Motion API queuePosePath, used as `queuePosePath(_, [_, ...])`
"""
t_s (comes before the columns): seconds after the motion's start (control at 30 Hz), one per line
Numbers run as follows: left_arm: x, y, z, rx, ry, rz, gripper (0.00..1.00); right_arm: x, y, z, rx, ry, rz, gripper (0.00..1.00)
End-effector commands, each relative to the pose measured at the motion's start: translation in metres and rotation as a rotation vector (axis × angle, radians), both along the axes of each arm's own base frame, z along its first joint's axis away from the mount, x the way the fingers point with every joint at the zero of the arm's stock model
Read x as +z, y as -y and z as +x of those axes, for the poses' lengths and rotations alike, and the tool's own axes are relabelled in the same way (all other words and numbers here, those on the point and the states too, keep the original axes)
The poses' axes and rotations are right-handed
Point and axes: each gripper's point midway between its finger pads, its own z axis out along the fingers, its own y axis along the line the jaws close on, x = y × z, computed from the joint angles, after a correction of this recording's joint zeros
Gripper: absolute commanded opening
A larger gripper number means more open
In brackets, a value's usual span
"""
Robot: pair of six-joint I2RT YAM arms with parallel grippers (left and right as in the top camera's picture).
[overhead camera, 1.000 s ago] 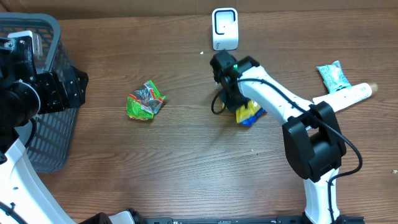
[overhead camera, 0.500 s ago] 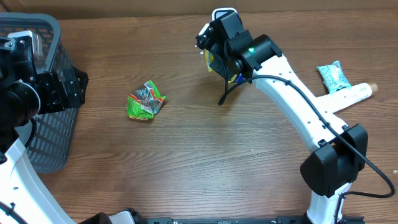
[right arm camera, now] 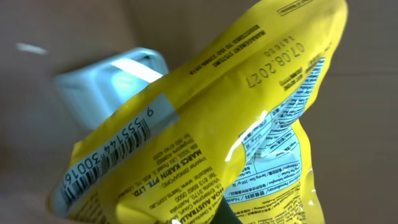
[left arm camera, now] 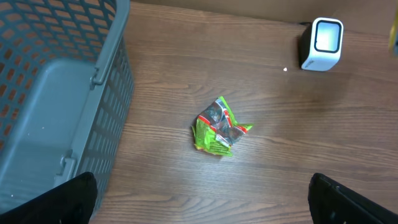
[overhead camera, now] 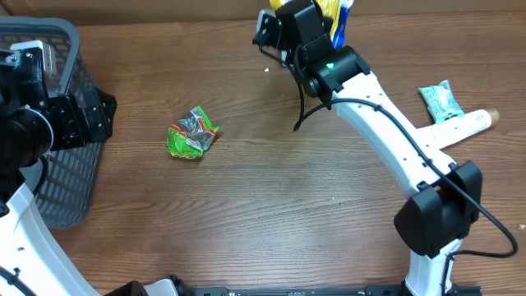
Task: Scan the item barcode
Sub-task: 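Hold the yellow bag's barcode in front of the scanner window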
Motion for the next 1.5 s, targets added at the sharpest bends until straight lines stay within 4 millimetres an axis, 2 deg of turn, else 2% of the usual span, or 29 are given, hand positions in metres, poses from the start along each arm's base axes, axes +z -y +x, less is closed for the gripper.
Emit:
queuePosePath(0.0, [0.000,0.000,0.001,-0.011,0.002,-0.001,1.00,0.007,0.029,0.028,-0.106,0.098,-0.265,0.04])
queuePosePath(0.1, [0.000,0.000,0.001,-0.011,0.002,-0.001,1.00,0.001,0.030,0.053,-0.119,0.170,-0.271,0.04])
queuePosePath(0.27, [0.000,0.000,0.001,-0.011,0.002,-0.001,1.00,-0.026,0.043,0.094,-0.144,0.269,-0.347,0.04])
queuePosePath(0.4, [0.000,0.000,0.001,-0.011,0.002,-0.001,1.00,-0.055,0.049,0.108,-0.136,0.257,-0.402,0.04])
queuePosePath(0.6, [0.000,0.000,0.001,-0.011,0.002,-0.001,1.00,-0.088,0.033,0.117,-0.036,0.232,-0.413,0.04])
queuePosePath(0.8, [0.000,0.000,0.001,-0.011,0.002,-0.001,1.00,-0.103,0.025,0.123,0.017,0.237,-0.471,0.04])
queuePosePath(1.47, [0.000,0.000,0.001,-0.011,0.002,-0.001,1.00,-0.102,0.014,0.126,0.097,0.251,-0.512,0.04])
